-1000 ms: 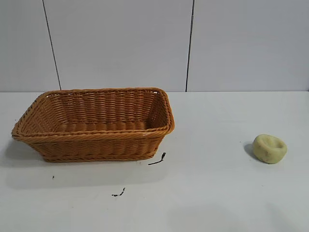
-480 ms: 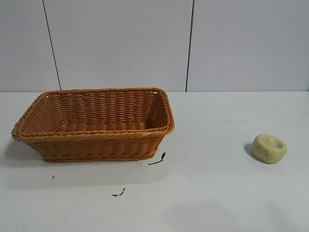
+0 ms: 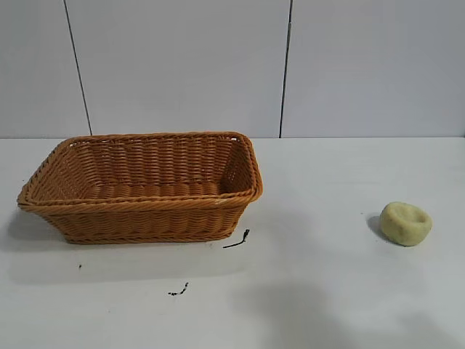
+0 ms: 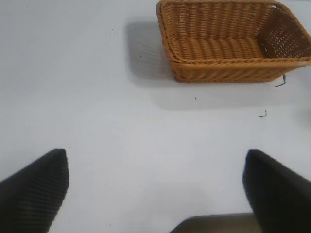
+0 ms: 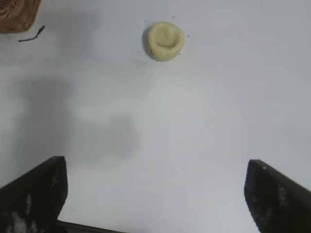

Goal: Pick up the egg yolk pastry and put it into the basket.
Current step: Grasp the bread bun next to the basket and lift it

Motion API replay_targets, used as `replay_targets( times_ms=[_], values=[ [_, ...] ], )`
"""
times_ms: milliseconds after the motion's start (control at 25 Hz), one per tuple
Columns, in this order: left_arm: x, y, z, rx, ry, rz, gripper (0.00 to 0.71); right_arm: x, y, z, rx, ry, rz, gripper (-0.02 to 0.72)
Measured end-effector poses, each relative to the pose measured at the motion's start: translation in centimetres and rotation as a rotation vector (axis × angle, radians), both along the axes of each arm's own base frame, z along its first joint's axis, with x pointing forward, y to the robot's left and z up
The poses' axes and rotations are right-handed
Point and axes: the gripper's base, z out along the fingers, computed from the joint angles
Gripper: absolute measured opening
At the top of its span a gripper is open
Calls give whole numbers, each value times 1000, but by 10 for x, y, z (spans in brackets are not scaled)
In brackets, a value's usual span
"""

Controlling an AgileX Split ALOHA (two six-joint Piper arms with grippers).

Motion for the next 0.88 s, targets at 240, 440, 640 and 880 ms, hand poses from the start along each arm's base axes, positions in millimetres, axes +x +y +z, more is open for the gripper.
replay_targets(
  times_ms=[240, 440, 640, 880],
  values=[
    [0, 0, 0, 0, 0, 0, 695, 75, 2, -15, -3, 157, -2, 689],
    [0, 0, 0, 0, 0, 0, 695, 135, 3, -40, -9, 272, -1, 689],
    [0, 0, 0, 0, 0, 0, 695, 184, 3, -70, -25, 354, 2, 689],
    [0, 0, 0, 0, 0, 0, 695, 205, 3, -95, -24, 405, 2, 689]
  ],
)
